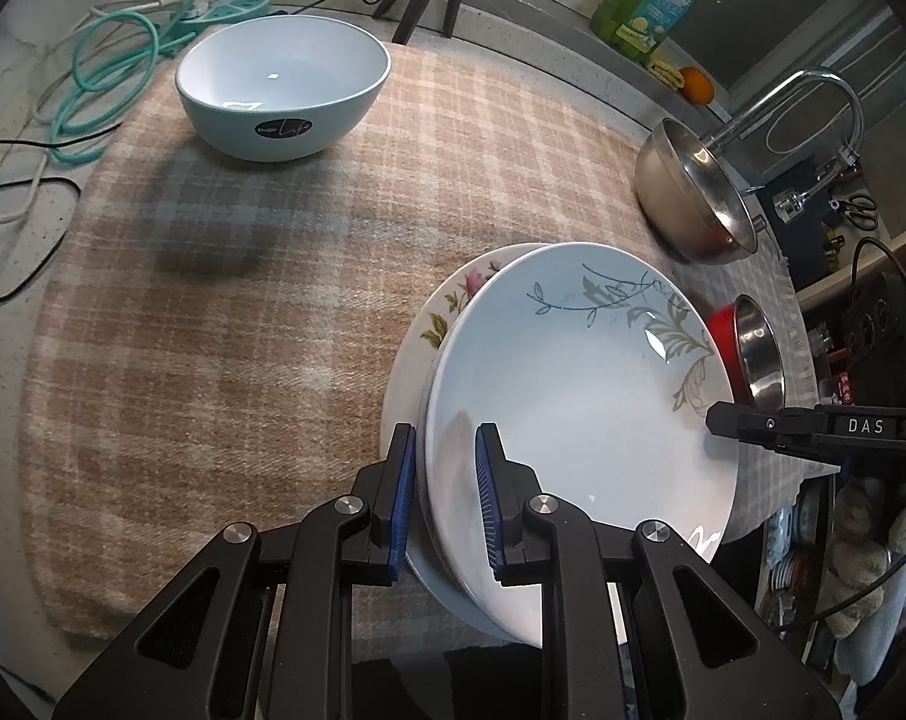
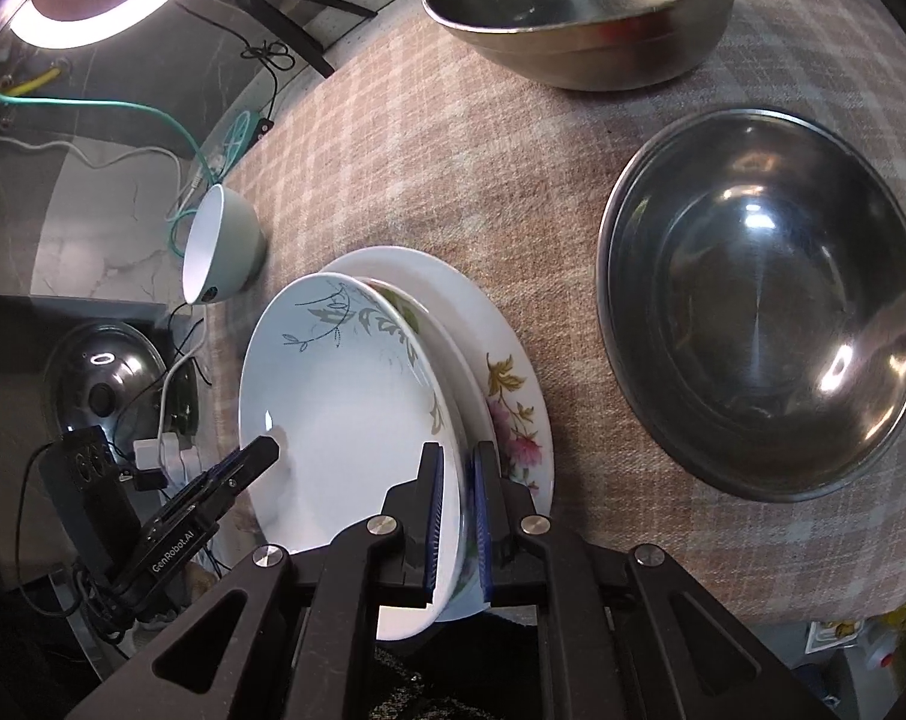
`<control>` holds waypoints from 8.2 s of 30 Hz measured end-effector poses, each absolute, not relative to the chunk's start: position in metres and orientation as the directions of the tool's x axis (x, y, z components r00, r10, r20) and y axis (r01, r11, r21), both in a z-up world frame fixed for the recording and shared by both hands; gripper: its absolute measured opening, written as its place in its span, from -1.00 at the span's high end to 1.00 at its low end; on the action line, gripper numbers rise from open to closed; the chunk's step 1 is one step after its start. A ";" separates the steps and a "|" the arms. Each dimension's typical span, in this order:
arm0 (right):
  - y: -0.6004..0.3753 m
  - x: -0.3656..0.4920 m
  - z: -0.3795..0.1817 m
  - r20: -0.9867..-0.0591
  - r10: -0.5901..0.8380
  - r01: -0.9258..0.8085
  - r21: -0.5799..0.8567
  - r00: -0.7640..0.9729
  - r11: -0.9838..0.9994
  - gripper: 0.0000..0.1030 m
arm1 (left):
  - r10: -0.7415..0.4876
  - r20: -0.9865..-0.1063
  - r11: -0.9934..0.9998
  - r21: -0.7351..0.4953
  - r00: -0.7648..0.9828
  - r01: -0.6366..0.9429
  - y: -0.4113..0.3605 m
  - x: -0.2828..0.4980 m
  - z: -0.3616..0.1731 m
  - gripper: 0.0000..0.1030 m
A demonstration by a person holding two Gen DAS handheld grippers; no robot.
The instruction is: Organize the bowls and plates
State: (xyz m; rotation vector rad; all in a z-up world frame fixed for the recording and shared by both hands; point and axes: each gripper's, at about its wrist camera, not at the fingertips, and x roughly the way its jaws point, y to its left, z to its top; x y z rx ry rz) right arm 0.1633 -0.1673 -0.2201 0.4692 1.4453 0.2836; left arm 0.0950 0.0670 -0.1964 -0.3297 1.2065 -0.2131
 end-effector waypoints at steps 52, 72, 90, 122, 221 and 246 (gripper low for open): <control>-0.184 0.145 -0.167 -0.893 0.353 -0.011 0.364 0.278 0.931 0.77 | -0.298 -0.853 0.938 -0.346 0.429 -0.036 0.092 0.088 -0.154 0.65; -0.265 0.149 -0.119 -0.834 0.221 0.020 0.267 0.505 0.963 0.39 | -0.306 -0.819 0.933 -0.358 0.485 -0.017 0.045 0.109 -0.126 0.64; -0.316 0.242 -0.134 -0.844 0.276 -0.039 0.291 0.460 0.956 0.39 | -0.346 -0.816 0.929 -0.366 0.463 0.048 -0.054 0.195 -0.125 0.41; -0.306 0.325 -0.199 -0.880 0.396 -0.028 0.403 0.262 0.915 0.63 | -0.358 -0.875 0.927 -0.375 0.324 0.011 -0.106 0.272 -0.178 0.47; -0.301 0.184 -0.209 -0.910 0.364 -0.157 0.337 0.199 0.928 0.62 | -0.348 -0.898 0.938 -0.335 0.270 0.093 -0.141 0.156 -0.191 0.58; -0.302 0.185 -0.201 -0.903 0.371 -0.116 0.354 0.216 0.928 0.82 | -0.347 -0.887 0.938 -0.323 0.304 0.127 -0.150 0.156 -0.176 0.76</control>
